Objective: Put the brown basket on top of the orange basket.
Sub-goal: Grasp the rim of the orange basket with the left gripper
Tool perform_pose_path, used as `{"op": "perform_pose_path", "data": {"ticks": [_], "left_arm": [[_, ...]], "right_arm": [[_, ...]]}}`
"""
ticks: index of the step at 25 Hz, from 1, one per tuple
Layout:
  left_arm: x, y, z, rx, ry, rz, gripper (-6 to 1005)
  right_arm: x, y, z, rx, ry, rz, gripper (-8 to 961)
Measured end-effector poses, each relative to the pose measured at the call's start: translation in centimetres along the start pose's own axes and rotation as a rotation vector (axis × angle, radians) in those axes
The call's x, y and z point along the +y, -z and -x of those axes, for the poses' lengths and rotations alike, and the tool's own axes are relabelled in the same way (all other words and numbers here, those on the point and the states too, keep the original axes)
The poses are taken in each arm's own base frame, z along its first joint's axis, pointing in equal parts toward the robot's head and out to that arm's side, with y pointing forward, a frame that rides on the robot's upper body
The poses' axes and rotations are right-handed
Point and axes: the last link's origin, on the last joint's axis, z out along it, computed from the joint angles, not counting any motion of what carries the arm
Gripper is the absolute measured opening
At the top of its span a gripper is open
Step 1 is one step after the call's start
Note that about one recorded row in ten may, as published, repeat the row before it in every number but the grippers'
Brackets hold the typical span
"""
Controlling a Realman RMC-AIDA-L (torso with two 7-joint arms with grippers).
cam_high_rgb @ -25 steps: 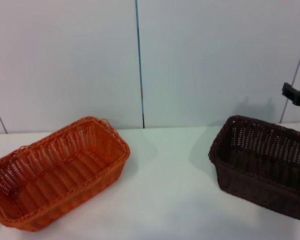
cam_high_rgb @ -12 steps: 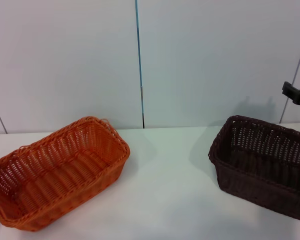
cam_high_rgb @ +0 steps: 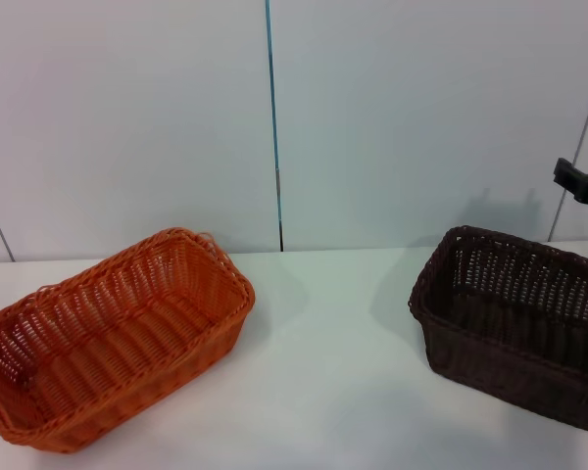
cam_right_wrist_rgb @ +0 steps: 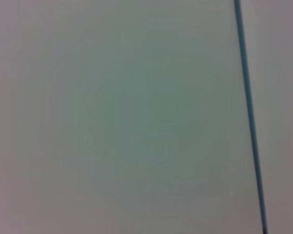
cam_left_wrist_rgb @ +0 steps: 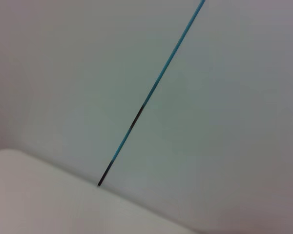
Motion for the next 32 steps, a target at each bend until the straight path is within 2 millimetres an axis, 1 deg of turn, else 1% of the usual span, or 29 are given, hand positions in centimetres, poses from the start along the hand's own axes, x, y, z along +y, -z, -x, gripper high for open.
{"op": "perform_pose_path", "data": {"ticks": [11,17,20,25,32], "left_arm": [[0.2,-0.1,-0.7,-0.129,-0.026,-0.083,862],[1.0,-0.3,-1.1,-0.202,-0.061,-0.139,865],[1.7,-0.8,-0.9,-0.248,-0.069,-0.162,864],[2.1,-1.0,-0.6,-0.302,-0.065,-0.169,864],[2.5,-0.9,-0.2,-0.393,-0.061,-0.188,863]], "right_arm": [[0.6,0.2,0.3,-0.006,-0.004,0.020,718],[0.8,0.3,0.4,-0.008,-0.003,0.026,718],[1.0,0.4,0.5,-0.011,-0.006,0.032,718],[1.3,0.5,0.6,-0.012,-0.013,0.040,718],[1.4,0.5,0.7,-0.013,-0.013,0.042,717]]}}
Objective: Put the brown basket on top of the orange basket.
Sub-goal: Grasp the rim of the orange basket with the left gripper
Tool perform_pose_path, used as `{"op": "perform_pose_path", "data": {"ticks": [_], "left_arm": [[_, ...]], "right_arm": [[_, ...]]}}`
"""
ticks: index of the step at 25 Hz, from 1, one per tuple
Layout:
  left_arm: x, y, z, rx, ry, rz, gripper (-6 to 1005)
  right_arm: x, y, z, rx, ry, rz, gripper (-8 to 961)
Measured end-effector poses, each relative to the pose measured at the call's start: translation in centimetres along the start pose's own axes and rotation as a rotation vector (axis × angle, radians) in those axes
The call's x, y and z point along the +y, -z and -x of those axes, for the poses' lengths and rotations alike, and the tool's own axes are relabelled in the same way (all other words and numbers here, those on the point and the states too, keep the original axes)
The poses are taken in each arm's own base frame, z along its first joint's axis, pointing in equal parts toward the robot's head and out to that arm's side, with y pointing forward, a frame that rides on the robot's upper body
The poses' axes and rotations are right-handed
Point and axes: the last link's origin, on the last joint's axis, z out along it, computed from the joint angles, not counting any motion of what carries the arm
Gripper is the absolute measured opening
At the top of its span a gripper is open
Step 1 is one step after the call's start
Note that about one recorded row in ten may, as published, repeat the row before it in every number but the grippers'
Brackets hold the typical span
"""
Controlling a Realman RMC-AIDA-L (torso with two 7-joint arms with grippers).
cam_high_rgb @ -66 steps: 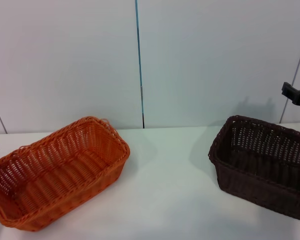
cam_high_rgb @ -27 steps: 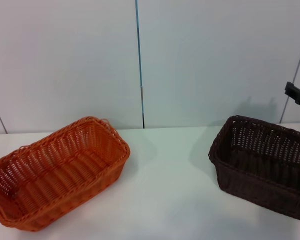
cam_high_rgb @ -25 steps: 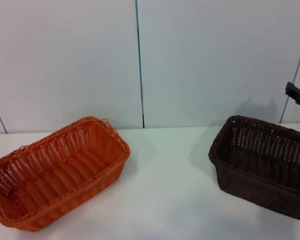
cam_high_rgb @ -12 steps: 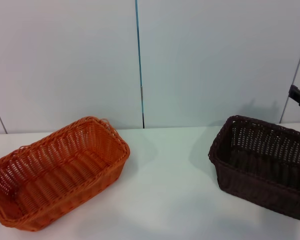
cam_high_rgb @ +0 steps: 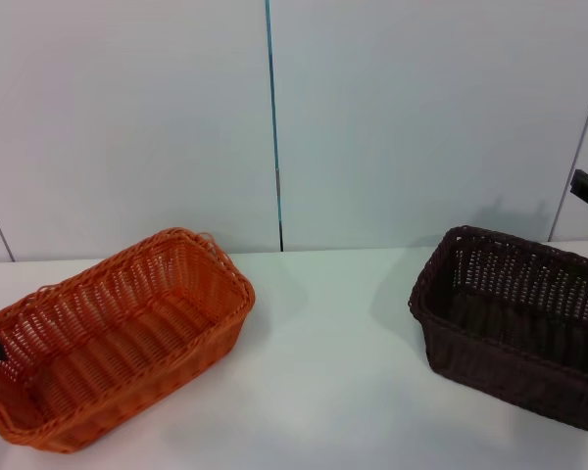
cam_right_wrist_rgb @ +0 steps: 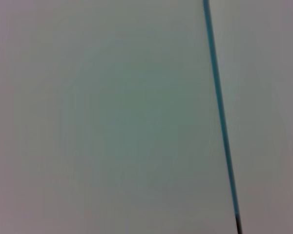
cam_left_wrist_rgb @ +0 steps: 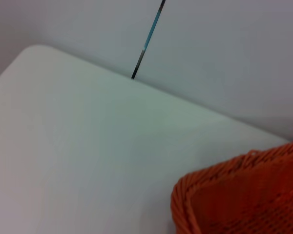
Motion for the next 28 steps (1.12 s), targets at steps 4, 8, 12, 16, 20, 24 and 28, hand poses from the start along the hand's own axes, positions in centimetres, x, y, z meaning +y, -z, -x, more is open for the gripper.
{"op": "perform_pose_path", "data": {"ticks": [4,8,12,16,20,24,28], "left_arm": [[0.2,-0.2,0.0,-0.038,-0.019,-0.028,862],[0.8,-0.5,-0.1,-0.048,-0.031,-0.023,862],[1.3,-1.1,0.1,-0.059,-0.035,-0.017,861],[1.1,-1.6,0.7,-0.059,-0.026,-0.025,861],[1.0,-2.2,1.4,-0.072,-0.016,-0.032,860],[0.9,-2.6,1.8,-0.074,-0.014,-0.038,860],[0.9,-2.9,1.9,-0.069,-0.016,-0.043,859]], "right_arm": [[0.0,0.0,0.0,0.000,0.001,0.000,717],[0.0,0.0,0.0,0.000,0.001,0.000,717],[0.0,0.0,0.1,-0.001,0.000,0.000,717],[0.0,0.0,0.1,-0.003,0.000,0.000,717],[0.0,0.0,0.1,-0.003,-0.001,-0.001,717],[0.0,0.0,0.1,-0.003,-0.001,-0.001,717],[0.0,0.0,0.1,-0.001,0.000,0.000,717]]}}
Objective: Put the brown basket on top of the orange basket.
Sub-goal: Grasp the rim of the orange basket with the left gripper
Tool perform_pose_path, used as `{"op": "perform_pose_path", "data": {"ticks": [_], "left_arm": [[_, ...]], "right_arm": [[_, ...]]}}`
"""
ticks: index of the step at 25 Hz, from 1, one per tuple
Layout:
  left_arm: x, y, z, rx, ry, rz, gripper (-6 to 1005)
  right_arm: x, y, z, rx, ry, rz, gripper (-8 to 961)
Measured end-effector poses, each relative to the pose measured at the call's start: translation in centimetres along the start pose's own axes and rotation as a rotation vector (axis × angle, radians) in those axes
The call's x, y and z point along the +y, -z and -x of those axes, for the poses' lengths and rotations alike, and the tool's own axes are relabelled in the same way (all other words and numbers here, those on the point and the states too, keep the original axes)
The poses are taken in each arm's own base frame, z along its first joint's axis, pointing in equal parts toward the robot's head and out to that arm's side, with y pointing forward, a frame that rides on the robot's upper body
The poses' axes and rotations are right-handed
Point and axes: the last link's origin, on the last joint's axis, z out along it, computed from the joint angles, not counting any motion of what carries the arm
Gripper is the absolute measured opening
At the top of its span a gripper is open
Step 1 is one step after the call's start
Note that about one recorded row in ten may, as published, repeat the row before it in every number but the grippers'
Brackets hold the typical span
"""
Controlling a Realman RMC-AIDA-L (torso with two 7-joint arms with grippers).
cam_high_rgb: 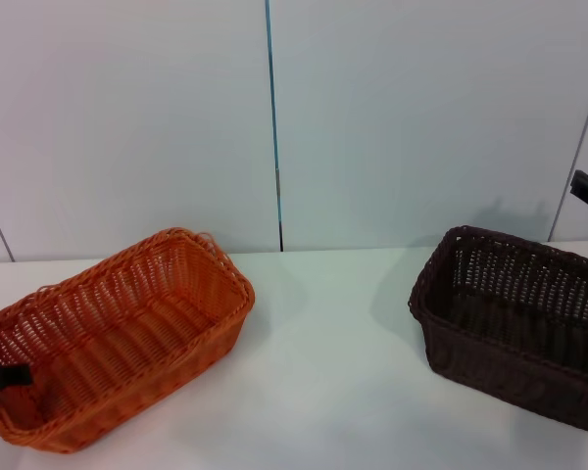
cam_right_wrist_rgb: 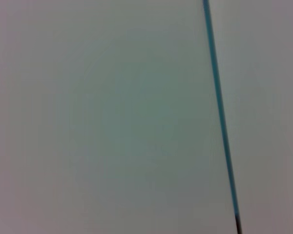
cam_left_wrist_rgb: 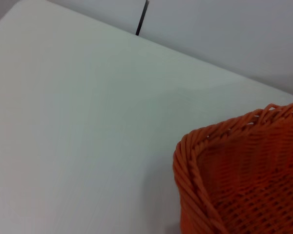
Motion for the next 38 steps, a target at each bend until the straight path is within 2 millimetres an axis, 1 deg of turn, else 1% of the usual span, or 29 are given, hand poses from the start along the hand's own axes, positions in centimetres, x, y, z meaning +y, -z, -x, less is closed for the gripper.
{"op": "perform_pose_path", "data": {"ticks": [10,15,18,23,29,38], "left_arm": [[0.4,-0.1,-0.2,0.009,-0.001,0.004,858],[0.4,-0.1,-0.1,0.005,0.012,0.010,824],[0.2,-0.1,0.1,0.002,0.013,0.008,580],[-0.4,0.0,0.3,0.002,0.036,0.003,567],[-0.6,0.3,0.6,-0.030,0.035,0.013,324],[-0.4,0.1,0.8,-0.032,0.013,0.005,207]], "right_arm": [[0.3,0.0,-0.2,0.008,-0.008,0.009,717],[0.5,0.1,-0.3,0.012,-0.014,0.015,716],[0.5,0.1,-0.4,0.014,-0.015,0.017,716],[0.5,0.1,-0.4,0.014,-0.015,0.017,716],[0.5,0.1,-0.4,0.014,-0.015,0.017,716],[0.5,0.1,-0.4,0.015,-0.016,0.014,716]]}}
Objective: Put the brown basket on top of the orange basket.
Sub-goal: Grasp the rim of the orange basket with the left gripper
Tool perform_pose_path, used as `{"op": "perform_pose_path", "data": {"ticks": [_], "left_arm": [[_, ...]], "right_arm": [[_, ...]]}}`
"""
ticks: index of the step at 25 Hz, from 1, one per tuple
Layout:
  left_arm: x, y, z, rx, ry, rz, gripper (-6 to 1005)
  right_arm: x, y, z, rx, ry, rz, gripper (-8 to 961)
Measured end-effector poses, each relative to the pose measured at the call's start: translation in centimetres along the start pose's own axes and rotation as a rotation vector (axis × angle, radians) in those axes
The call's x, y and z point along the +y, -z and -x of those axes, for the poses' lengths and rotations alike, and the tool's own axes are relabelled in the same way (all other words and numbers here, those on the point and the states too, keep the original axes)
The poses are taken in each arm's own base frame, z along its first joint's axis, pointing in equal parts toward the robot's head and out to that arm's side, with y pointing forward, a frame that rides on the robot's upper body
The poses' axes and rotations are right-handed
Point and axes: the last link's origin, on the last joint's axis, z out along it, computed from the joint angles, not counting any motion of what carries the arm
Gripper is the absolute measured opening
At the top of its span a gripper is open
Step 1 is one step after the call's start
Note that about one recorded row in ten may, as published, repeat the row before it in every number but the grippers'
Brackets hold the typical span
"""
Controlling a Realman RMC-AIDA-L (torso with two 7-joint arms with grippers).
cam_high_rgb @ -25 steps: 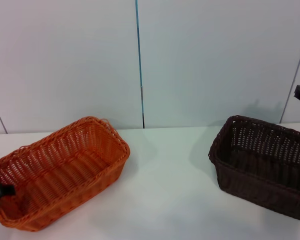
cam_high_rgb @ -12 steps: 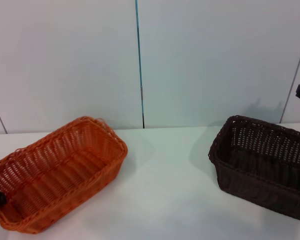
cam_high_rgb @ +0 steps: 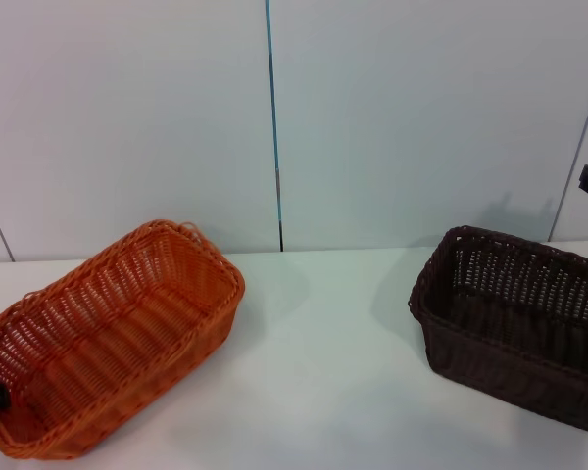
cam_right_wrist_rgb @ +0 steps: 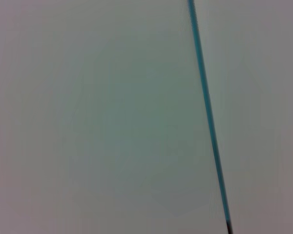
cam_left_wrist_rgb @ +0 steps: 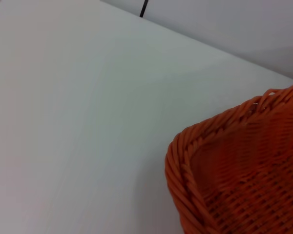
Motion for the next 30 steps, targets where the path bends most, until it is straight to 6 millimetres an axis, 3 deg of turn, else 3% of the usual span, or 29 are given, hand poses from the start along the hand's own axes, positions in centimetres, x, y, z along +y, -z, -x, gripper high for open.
{"op": "perform_pose_path", "data": {"ticks": [18,30], "left_arm": [[-0.1,0.5,-0.4,-0.003,-0.009,0.006,156],[-0.1,2.1,-1.3,-0.041,0.002,0.049,133]], "right_arm": [[0.0,0.0,0.1,-0.003,-0.002,-0.002,715],[0.0,0.0,0.2,-0.004,-0.002,0.000,715]]}}
